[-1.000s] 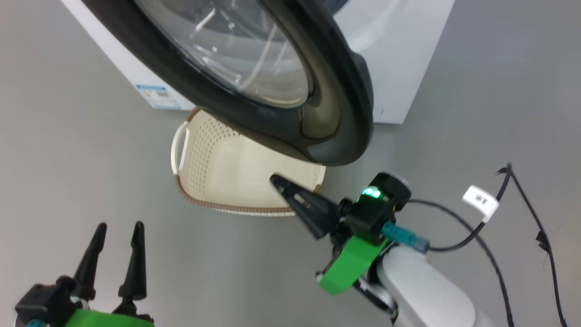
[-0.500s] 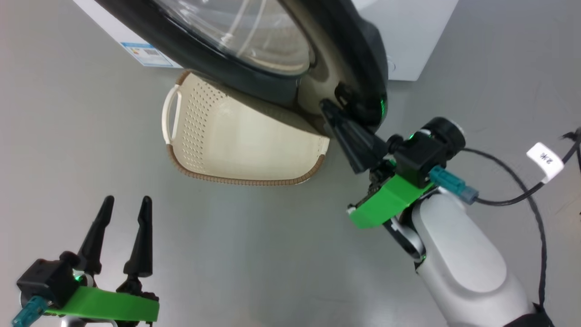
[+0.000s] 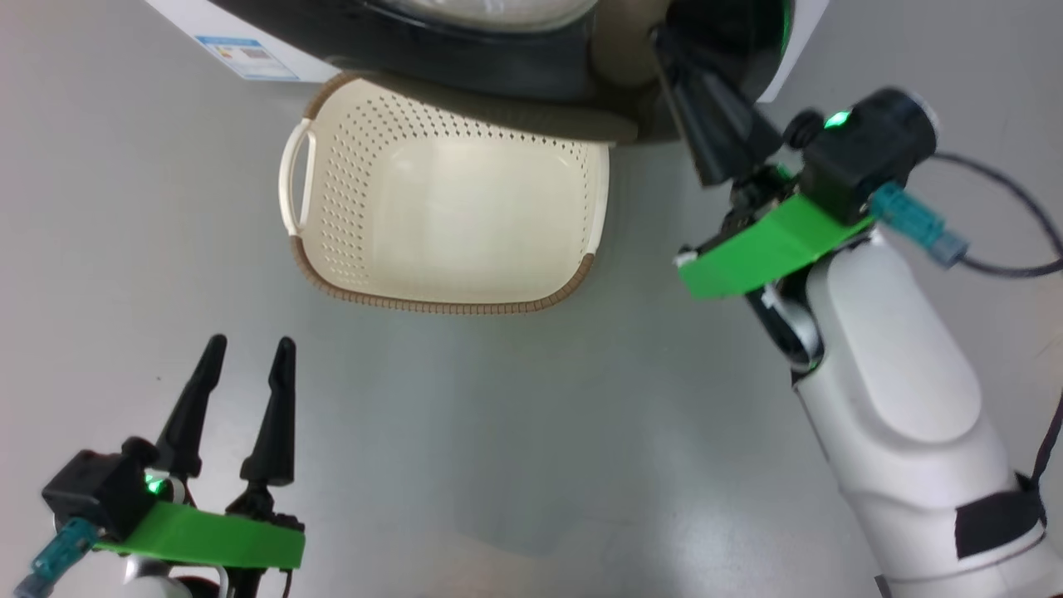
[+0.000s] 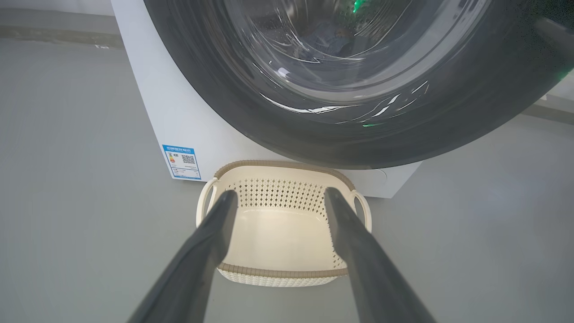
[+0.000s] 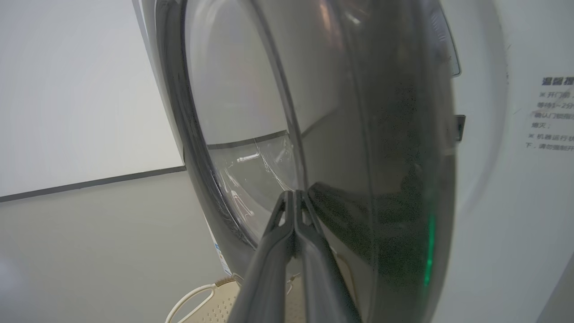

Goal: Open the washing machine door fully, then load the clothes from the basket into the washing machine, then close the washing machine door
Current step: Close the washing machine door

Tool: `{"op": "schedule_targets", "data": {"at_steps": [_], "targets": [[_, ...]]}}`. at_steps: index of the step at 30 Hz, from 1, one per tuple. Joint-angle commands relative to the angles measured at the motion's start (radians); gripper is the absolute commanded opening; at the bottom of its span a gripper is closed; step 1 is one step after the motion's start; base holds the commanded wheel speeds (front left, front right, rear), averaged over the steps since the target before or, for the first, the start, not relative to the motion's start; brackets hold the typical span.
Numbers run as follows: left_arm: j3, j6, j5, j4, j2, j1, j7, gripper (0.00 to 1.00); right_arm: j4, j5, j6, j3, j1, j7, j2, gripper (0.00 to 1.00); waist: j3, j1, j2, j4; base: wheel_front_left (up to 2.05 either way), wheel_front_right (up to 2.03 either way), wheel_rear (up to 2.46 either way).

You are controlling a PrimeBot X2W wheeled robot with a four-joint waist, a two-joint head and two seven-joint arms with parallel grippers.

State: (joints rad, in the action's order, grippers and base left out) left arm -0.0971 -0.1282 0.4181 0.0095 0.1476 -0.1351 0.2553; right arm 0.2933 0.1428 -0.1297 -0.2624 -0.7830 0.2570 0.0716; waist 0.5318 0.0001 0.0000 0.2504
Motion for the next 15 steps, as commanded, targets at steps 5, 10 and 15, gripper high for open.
{"op": "schedule_targets", "data": {"at_steps": [5,10,15], "targets": [[0.019,-0.003,0.018,-0.02,0.043,-0.04,0.006,1.0,0.004,0.026,-0.001,0.04,-0.101,0.005,-0.021,0.0,0.046,-0.0001,0.0,0.004,0.0,0.0,0.0],[0.003,-0.003,0.032,-0.022,0.049,-0.065,0.006,1.0,0.033,0.026,-0.001,0.065,-0.197,0.005,-0.021,0.0,0.095,-0.0001,0.0,0.005,0.0,0.0,0.0],[-0.025,-0.003,0.051,-0.032,0.054,-0.094,0.006,1.0,0.046,0.046,-0.001,0.092,-0.283,0.005,-0.021,0.0,0.143,-0.0001,0.0,0.014,0.0,0.0,0.0]]}}
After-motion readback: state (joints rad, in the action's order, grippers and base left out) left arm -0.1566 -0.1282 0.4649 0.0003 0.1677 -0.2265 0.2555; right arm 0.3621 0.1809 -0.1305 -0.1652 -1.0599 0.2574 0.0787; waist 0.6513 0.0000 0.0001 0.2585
